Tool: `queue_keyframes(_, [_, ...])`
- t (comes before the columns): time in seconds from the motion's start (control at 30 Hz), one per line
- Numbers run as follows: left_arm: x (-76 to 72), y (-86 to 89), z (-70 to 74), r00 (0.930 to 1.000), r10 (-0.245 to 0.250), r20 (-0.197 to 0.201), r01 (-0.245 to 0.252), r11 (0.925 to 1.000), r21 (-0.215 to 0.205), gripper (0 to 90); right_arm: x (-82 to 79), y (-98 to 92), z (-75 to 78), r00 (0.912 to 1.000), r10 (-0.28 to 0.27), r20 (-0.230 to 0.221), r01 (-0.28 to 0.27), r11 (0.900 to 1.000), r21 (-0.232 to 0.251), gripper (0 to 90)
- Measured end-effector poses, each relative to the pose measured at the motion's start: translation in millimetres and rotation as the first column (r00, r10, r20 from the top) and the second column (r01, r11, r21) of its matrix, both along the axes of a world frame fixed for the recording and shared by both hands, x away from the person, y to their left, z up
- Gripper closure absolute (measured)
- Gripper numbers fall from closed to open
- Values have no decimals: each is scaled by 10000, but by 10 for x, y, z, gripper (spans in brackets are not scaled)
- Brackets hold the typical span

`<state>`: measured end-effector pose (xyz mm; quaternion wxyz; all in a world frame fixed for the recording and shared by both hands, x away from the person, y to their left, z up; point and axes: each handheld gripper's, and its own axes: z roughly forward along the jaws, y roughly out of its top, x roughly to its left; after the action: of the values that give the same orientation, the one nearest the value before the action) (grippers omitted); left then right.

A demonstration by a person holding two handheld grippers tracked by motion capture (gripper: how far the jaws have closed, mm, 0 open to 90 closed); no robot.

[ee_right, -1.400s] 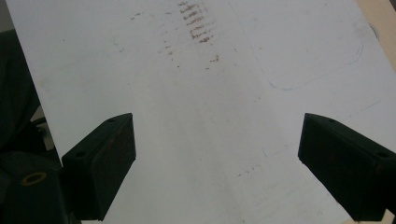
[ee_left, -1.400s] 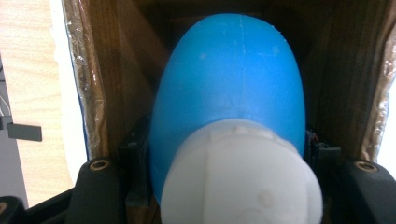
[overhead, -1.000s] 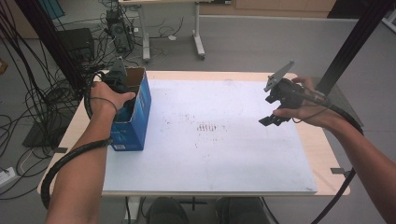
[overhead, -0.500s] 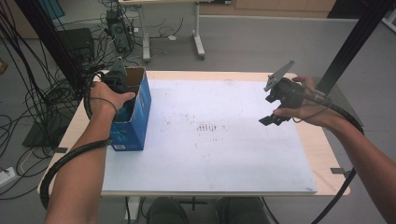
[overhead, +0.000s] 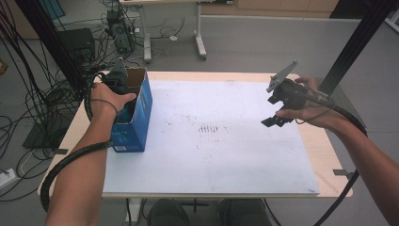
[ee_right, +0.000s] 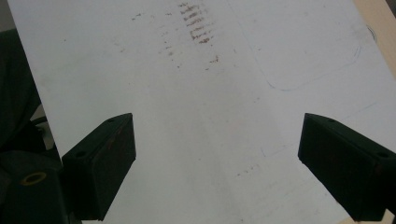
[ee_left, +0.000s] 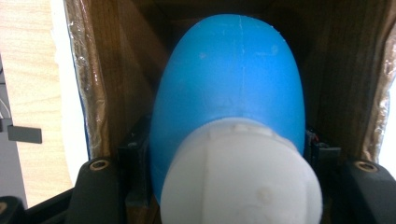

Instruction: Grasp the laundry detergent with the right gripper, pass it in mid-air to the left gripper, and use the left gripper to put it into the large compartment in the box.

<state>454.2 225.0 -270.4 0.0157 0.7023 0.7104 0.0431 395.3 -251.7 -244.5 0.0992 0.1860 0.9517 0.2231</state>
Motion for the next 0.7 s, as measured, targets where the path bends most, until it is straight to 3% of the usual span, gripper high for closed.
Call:
queue_keyframes(0.27, [-8, -10, 47, 9999, -72, 121, 71, 9999, 71, 352, -7, -13, 5, 10000, -29, 19, 29, 10000, 42, 112])
queue_keyframes(0.7, [-75, -93, 398, 9978, -512, 411, 491, 9975, 511, 289, -2, 13, 31, 10000, -37, 75, 36, 9998, 181, 112])
